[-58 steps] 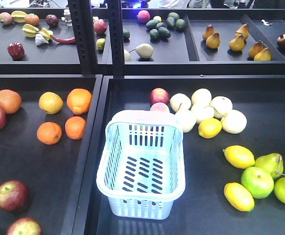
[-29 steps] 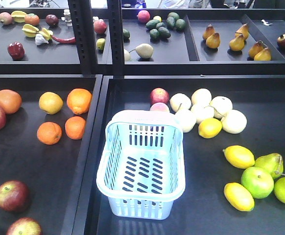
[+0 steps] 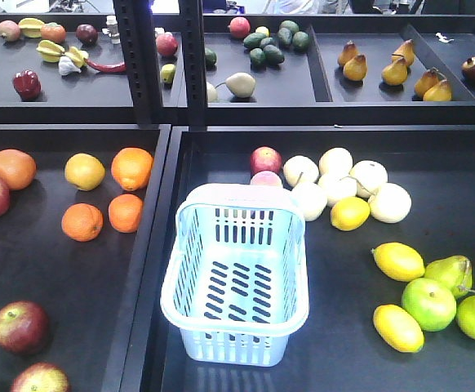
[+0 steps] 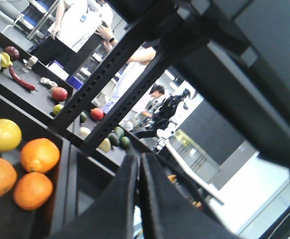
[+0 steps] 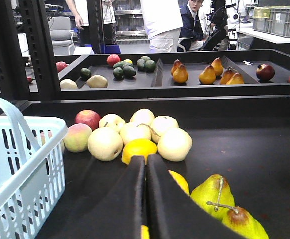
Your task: Pick three apples into basket with both arms
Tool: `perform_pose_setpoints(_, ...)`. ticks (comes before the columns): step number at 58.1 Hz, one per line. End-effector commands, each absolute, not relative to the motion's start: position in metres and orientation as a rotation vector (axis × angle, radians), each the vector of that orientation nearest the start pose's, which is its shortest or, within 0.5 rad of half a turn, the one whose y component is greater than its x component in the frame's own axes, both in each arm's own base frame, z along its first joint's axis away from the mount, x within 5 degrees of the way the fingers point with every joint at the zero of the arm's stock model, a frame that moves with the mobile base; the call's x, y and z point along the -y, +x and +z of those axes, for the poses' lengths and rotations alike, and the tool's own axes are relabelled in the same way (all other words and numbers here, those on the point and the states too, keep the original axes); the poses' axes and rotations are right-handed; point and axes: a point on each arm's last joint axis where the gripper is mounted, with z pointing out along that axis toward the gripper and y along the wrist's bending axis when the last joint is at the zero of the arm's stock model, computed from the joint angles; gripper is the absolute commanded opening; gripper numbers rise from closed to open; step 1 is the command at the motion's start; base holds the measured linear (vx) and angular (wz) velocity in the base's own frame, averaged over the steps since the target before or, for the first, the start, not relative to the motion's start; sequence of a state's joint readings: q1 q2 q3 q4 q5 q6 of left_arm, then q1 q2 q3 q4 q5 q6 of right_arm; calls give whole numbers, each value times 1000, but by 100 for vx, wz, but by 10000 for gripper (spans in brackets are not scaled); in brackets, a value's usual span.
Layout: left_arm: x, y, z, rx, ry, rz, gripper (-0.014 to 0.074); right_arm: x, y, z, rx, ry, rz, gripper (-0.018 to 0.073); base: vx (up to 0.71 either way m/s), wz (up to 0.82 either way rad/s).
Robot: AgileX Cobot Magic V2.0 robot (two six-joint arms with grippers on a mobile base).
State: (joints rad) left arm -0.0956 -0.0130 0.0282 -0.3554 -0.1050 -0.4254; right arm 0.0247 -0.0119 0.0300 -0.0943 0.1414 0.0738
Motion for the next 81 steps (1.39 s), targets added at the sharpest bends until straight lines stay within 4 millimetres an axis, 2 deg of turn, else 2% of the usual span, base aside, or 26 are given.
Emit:
perform_pose_setpoints(1, -2, 51, 231, -1207, -537, -758, -6, 0, 56, 194, -1571, -39, -19, -5, 0, 0)
perform_pose_setpoints(62, -3, 50, 234, -1173, -534, -756, -6, 0, 56, 194, -1571, -39, -19, -5, 0, 0)
perform_pose_setpoints(81, -4, 48, 239, -1078, -652, -933, -6, 0, 56, 194, -1571, -39, -19, -5, 0, 0)
